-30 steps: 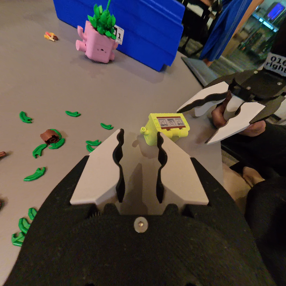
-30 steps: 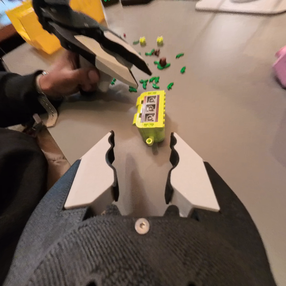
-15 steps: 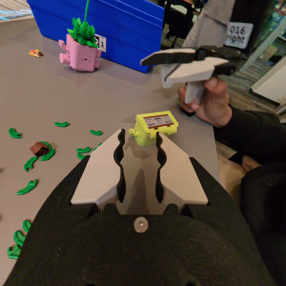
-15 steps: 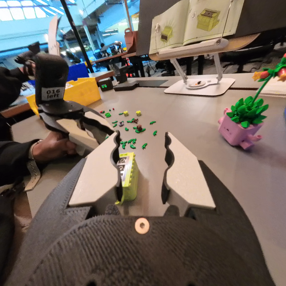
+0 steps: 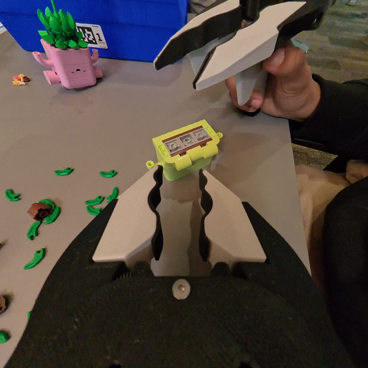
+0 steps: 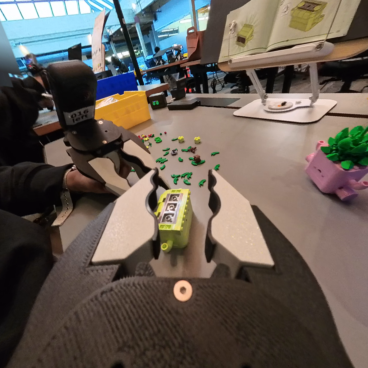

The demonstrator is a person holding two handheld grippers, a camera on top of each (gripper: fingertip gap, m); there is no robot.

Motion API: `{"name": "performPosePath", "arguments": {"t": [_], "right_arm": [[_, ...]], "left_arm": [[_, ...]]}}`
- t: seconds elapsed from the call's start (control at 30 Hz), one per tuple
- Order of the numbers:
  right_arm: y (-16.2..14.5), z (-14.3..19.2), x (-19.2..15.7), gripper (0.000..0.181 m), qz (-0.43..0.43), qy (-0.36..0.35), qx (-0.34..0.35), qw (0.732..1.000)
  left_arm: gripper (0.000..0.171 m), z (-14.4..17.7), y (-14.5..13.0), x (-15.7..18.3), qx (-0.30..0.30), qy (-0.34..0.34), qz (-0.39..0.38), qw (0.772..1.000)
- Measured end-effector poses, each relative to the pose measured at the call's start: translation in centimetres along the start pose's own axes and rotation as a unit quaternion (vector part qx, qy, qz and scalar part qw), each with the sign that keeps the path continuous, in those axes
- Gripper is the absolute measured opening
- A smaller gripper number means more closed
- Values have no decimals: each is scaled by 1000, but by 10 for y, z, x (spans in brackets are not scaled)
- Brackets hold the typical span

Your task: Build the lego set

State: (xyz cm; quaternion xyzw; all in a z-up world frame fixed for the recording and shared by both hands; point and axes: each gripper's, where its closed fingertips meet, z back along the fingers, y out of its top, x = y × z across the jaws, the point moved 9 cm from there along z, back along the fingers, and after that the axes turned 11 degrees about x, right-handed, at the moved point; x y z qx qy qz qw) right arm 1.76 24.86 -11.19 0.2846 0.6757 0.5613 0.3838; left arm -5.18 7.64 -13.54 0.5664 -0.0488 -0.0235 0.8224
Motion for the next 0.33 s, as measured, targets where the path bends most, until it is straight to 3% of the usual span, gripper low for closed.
{"name": "performPosePath", "arguments": {"t": [0.33], "right_arm": [[-5,-6,-12,27,54,9,-30,998]], "left_arm": [[33,4,2,-5,22,-7,30,999]]}}
